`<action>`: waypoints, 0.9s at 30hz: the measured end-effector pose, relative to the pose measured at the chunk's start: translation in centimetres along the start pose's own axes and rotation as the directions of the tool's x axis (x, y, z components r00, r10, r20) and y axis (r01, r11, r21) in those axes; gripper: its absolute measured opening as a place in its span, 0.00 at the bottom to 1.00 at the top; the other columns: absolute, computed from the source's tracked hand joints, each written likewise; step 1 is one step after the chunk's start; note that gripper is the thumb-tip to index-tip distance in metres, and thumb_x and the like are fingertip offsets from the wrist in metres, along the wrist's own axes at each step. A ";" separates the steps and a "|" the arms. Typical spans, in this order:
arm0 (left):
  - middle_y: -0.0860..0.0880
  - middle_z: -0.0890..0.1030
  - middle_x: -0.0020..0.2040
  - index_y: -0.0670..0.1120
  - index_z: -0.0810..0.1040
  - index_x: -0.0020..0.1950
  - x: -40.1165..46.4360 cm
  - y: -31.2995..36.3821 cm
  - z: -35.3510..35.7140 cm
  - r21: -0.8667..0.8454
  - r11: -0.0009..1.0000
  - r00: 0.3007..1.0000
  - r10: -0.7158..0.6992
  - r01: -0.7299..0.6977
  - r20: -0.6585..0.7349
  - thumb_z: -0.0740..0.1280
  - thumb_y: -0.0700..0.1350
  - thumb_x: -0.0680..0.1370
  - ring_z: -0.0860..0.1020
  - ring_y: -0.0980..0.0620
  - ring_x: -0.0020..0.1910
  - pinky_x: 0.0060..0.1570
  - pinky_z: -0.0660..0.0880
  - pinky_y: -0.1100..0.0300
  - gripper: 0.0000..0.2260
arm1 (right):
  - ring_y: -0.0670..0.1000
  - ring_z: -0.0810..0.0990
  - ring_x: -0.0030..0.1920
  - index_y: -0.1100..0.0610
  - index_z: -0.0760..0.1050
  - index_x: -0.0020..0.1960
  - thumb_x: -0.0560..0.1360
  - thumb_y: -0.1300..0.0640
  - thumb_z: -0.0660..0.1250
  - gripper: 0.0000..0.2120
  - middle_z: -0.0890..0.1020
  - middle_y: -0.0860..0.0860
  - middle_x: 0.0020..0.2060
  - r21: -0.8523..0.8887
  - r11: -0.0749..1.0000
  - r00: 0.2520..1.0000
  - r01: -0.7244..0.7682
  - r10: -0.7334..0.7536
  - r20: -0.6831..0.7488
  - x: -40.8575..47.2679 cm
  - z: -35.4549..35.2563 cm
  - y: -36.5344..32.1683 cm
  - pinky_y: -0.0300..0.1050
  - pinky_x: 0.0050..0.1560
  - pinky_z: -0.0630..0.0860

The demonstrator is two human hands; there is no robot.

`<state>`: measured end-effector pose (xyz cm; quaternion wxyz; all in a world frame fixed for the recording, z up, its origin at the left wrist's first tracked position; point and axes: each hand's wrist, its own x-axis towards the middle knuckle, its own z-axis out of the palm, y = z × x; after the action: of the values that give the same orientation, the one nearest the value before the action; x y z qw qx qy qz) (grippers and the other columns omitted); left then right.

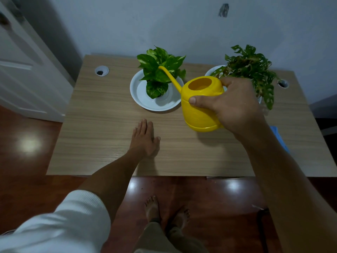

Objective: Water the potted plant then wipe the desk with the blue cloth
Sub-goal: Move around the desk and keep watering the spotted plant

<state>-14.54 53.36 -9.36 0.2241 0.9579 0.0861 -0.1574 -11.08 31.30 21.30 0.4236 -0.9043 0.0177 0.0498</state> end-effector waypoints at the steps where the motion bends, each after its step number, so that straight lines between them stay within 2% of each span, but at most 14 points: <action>1: 0.42 0.41 0.85 0.45 0.45 0.85 0.0 0.0 0.0 0.001 1.000 1.000 0.000 0.000 0.001 0.55 0.60 0.84 0.39 0.44 0.85 0.82 0.40 0.45 0.36 | 0.54 0.83 0.53 0.55 0.82 0.59 0.62 0.43 0.84 0.30 0.85 0.53 0.54 0.010 1.000 1.000 -0.001 0.002 -0.012 0.0 0.0 0.0 0.57 0.56 0.81; 11: 0.41 0.41 0.85 0.45 0.44 0.85 0.0 -0.1 0.0 -0.004 1.000 1.000 0.010 -0.010 0.000 0.54 0.61 0.84 0.39 0.43 0.85 0.82 0.40 0.45 0.36 | 0.54 0.84 0.52 0.57 0.82 0.59 0.64 0.43 0.84 0.29 0.86 0.52 0.53 0.076 0.997 0.995 0.016 -0.008 -0.097 1.5 0.3 0.2 0.59 0.57 0.81; 15: 0.42 0.41 0.85 0.45 0.44 0.85 0.0 -0.1 0.1 -0.003 1.000 1.000 0.010 -0.010 -0.001 0.54 0.61 0.84 0.39 0.44 0.85 0.82 0.39 0.45 0.36 | 0.51 0.85 0.50 0.52 0.83 0.56 0.64 0.44 0.84 0.24 0.87 0.49 0.50 0.115 0.992 0.993 0.047 -0.034 -0.111 2.0 0.5 0.3 0.57 0.56 0.82; 18: 0.42 0.40 0.85 0.45 0.43 0.85 0.0 -0.1 0.1 -0.001 1.000 1.000 0.006 -0.006 0.006 0.54 0.61 0.84 0.38 0.44 0.85 0.82 0.39 0.45 0.36 | 0.50 0.86 0.51 0.52 0.84 0.57 0.64 0.45 0.84 0.25 0.87 0.48 0.50 0.140 0.988 0.992 0.061 -0.045 -0.115 2.4 0.7 0.4 0.56 0.57 0.82; 20: 0.42 0.40 0.85 0.46 0.43 0.85 0.1 -0.1 0.1 0.004 1.000 1.000 0.002 -0.002 0.009 0.54 0.61 0.84 0.38 0.44 0.84 0.82 0.39 0.46 0.36 | 0.48 0.85 0.49 0.51 0.84 0.56 0.64 0.44 0.84 0.24 0.87 0.46 0.49 0.151 0.986 0.992 0.071 -0.054 -0.116 2.5 0.9 0.5 0.51 0.53 0.82; 22: 0.42 0.40 0.85 0.45 0.43 0.85 0.1 -0.1 0.1 0.006 1.000 1.000 0.001 -0.001 0.011 0.54 0.61 0.84 0.38 0.44 0.84 0.82 0.39 0.45 0.36 | 0.37 0.83 0.42 0.47 0.82 0.50 0.63 0.44 0.84 0.20 0.84 0.40 0.43 0.156 0.985 0.992 0.080 -0.064 -0.105 2.5 1.1 0.7 0.40 0.45 0.78; 23: 0.42 0.40 0.85 0.45 0.43 0.85 0.1 -0.1 0.1 0.005 1.000 1.000 0.001 -0.001 0.011 0.54 0.61 0.84 0.38 0.44 0.84 0.82 0.39 0.45 0.36 | 0.33 0.81 0.40 0.46 0.81 0.48 0.63 0.45 0.84 0.18 0.83 0.38 0.40 0.160 0.984 0.993 0.083 -0.069 -0.095 2.5 1.2 0.8 0.37 0.42 0.76; 25: 0.42 0.41 0.85 0.45 0.44 0.85 0.0 0.0 0.1 0.003 1.000 1.000 0.003 -0.003 0.006 0.54 0.61 0.84 0.39 0.43 0.84 0.82 0.39 0.45 0.36 | 0.35 0.82 0.41 0.47 0.81 0.49 0.64 0.46 0.85 0.19 0.83 0.38 0.41 0.182 0.980 0.995 0.075 -0.062 -0.075 2.3 1.3 1.2 0.40 0.43 0.78; 27: 0.41 0.41 0.85 0.44 0.45 0.85 0.0 0.0 0.2 0.001 1.000 1.000 0.002 -0.002 0.000 0.55 0.60 0.84 0.39 0.43 0.85 0.82 0.39 0.45 0.36 | 0.42 0.84 0.45 0.54 0.83 0.54 0.64 0.46 0.84 0.23 0.85 0.45 0.45 0.189 0.980 0.997 0.057 -0.045 -0.064 2.1 1.4 1.6 0.47 0.48 0.82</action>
<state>-14.54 53.29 -9.51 0.2239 0.9581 0.0853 -0.1570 -9.26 31.42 18.96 0.5085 -0.8609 0.0117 0.0103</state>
